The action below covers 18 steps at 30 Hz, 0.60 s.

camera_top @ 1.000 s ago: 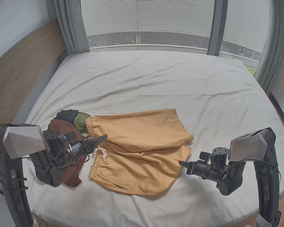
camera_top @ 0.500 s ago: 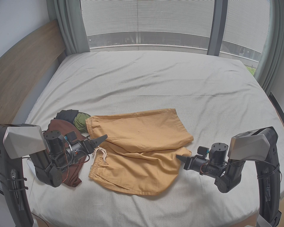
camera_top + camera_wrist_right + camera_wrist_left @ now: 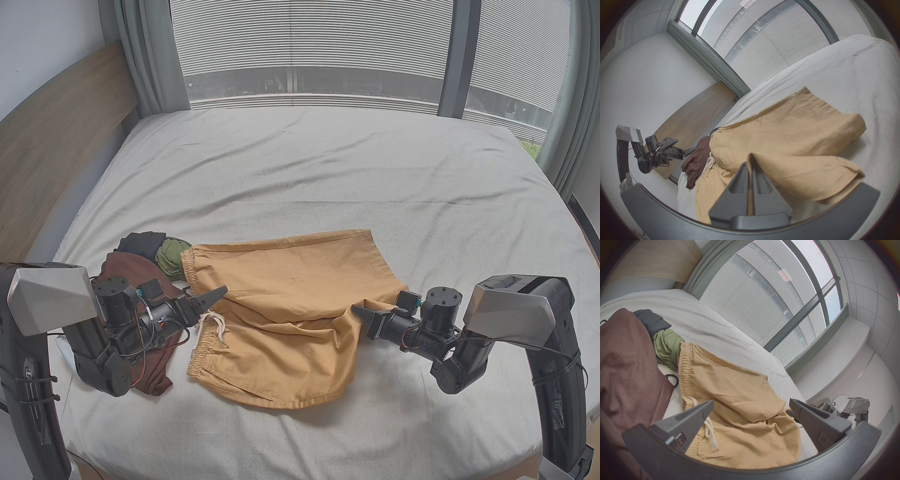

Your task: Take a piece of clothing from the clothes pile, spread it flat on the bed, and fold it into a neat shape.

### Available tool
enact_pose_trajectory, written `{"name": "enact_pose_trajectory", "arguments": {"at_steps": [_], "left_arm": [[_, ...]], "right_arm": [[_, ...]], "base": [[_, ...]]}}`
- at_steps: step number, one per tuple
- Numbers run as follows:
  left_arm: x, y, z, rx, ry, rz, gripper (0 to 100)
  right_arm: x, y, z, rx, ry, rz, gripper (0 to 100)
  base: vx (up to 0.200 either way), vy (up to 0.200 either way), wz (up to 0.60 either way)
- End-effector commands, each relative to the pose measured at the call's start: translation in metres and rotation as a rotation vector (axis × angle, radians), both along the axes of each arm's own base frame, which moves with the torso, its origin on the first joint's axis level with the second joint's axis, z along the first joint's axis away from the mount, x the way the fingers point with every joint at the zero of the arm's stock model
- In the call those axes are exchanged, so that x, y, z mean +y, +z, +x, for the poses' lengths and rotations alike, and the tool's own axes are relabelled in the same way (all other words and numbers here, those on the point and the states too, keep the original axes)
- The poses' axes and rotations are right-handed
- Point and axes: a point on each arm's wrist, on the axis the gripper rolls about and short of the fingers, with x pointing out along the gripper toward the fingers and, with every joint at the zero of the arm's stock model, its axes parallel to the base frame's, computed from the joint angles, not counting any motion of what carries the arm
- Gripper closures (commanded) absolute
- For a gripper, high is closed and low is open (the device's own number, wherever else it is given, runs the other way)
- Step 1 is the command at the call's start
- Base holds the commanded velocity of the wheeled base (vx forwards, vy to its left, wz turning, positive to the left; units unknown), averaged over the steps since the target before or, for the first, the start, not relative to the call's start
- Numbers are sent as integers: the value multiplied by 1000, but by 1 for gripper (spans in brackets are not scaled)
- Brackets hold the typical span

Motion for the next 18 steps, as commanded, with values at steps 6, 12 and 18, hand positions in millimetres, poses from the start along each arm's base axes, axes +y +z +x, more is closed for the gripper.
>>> {"name": "enact_pose_trajectory", "arguments": {"at_steps": [6, 12, 18], "left_arm": [[0, -5, 0, 13, -3, 1, 0], [0, -5, 0, 18, -28, -6, 0], [0, -8, 1, 22, -28, -4, 0]], "right_arm": [[17, -22, 11, -3, 27, -14, 100], [26, -24, 16, -28, 43, -5, 100], [32, -23, 11, -38, 59, 1, 0]], "base": [[0, 0, 0], [0, 0, 0], [0, 0, 0]]}}
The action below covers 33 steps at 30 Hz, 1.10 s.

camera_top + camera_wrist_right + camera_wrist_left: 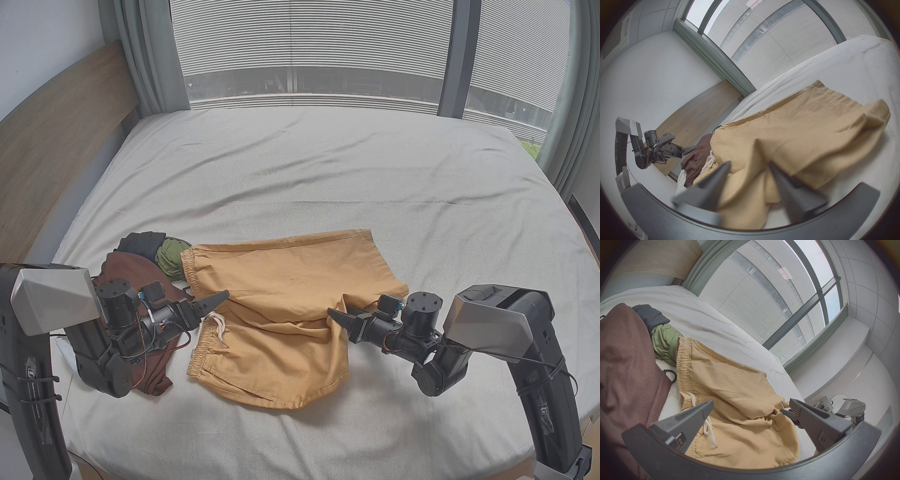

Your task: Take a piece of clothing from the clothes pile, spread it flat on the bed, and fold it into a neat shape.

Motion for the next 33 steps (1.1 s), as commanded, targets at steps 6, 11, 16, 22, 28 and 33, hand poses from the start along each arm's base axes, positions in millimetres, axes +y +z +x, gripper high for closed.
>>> {"name": "enact_pose_trajectory", "arguments": {"at_steps": [6, 11, 16, 22, 28, 33], "left_arm": [[0, -2, 1, 4, -1, 2, 0], [0, -2, 1, 2, 0, 3, 0], [0, -1, 1, -2, 0, 2, 0], [0, -1, 1, 0, 0, 3, 0], [0, -1, 1, 0, 0, 3, 0], [0, -1, 1, 1, 1, 1, 0]], "right_arm": [[19, -4, -18, 25, 56, -12, 0], [34, -8, -28, 23, 98, -10, 0], [29, -5, -36, 24, 96, -11, 0], [2, 18, -42, 24, 41, -12, 0], [-28, 21, -52, 68, -15, -55, 0], [-50, 10, -63, 122, -44, -111, 0]], "base": [[0, 0, 0], [0, 0, 0], [0, 0, 0], [0, 0, 0], [0, 0, 0], [0, 0, 0]]}}
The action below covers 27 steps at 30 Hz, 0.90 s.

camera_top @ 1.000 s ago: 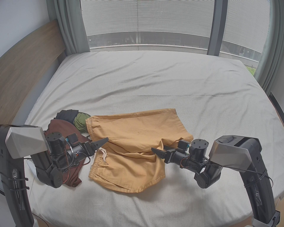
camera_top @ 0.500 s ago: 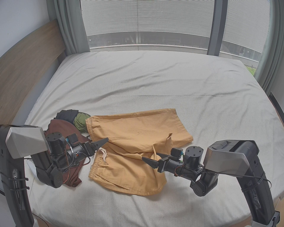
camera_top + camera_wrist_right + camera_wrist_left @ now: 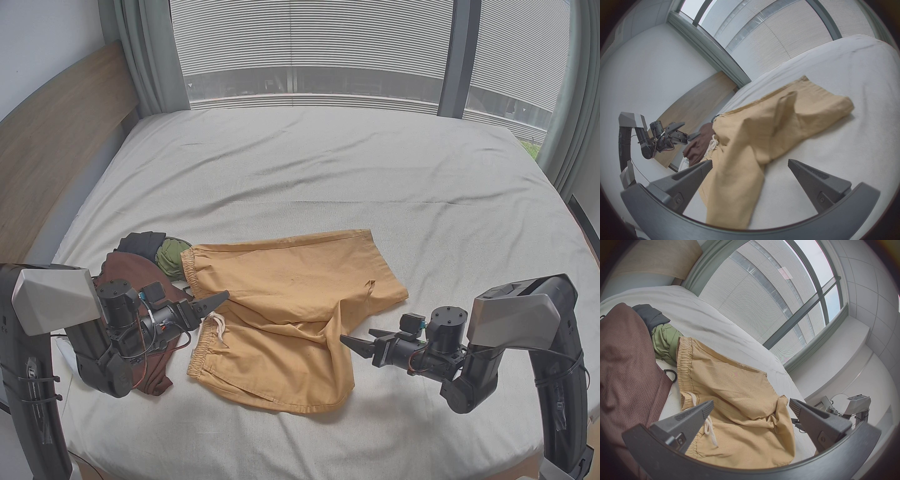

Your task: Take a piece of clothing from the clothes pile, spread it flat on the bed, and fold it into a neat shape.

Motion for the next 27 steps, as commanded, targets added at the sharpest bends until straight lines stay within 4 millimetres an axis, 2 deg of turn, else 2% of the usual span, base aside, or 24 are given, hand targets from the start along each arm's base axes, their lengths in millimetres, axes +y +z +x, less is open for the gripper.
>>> {"name": "enact_pose_trajectory", "arguments": {"at_steps": [1, 6, 11, 27], "left_arm": [[0, 0, 0, 0, 0, -2, 0], [0, 1, 0, -2, 0, -3, 0], [0, 2, 0, -3, 1, -4, 0], [0, 1, 0, 0, 1, -4, 0]], "right_arm": [[-23, -2, -12, 49, -33, -42, 0], [-26, -11, -20, 91, -31, -65, 0], [-23, -33, -22, 96, -1, -128, 0], [31, -38, -24, 51, 127, -87, 0]], "base": [[0, 0, 0], [0, 0, 0], [0, 0, 0], [0, 0, 0]]}}
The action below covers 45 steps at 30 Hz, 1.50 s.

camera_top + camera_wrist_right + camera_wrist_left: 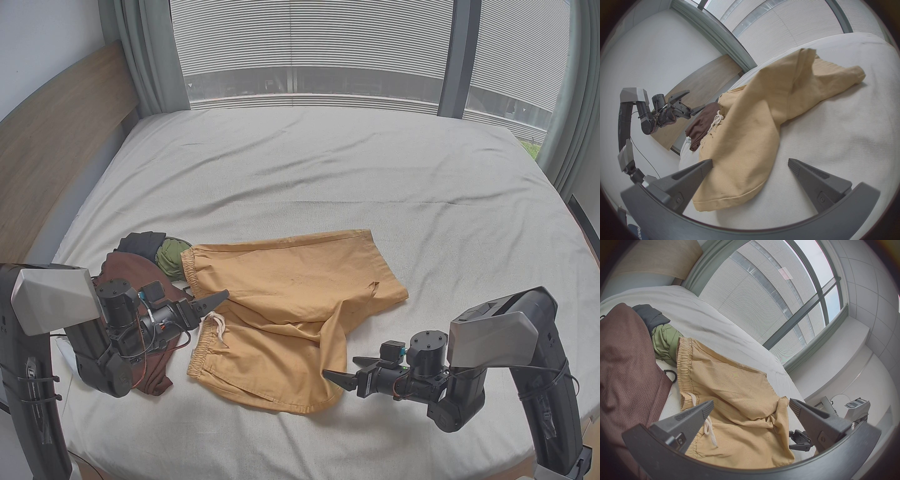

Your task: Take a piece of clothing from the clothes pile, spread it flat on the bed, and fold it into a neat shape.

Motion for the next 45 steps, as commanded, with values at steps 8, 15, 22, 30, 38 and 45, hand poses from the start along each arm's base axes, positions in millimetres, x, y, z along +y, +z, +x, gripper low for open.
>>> {"name": "enact_pose_trajectory", "arguments": {"at_steps": [8, 15, 22, 30, 38, 45], "left_arm": [[0, -1, 0, 3, -2, 0, 0], [0, -1, 0, 3, -2, 0, 0], [0, -1, 0, 3, -2, 0, 0], [0, -1, 0, 3, 0, 0, 0], [0, 0, 0, 0, -2, -1, 0], [0, 1, 0, -2, -2, -1, 0]], "right_arm": [[15, 1, 0, 43, 8, 70, 0], [12, 17, -4, 42, 3, 92, 0], [17, 37, -8, 48, 6, 145, 0], [15, 52, -22, 71, 16, 161, 0], [1, 64, -29, 76, -7, 160, 0], [-9, 49, -21, 98, -49, 132, 0]], "base": [[0, 0, 0], [0, 0, 0], [0, 0, 0], [0, 0, 0], [0, 0, 0], [0, 0, 0]]}}
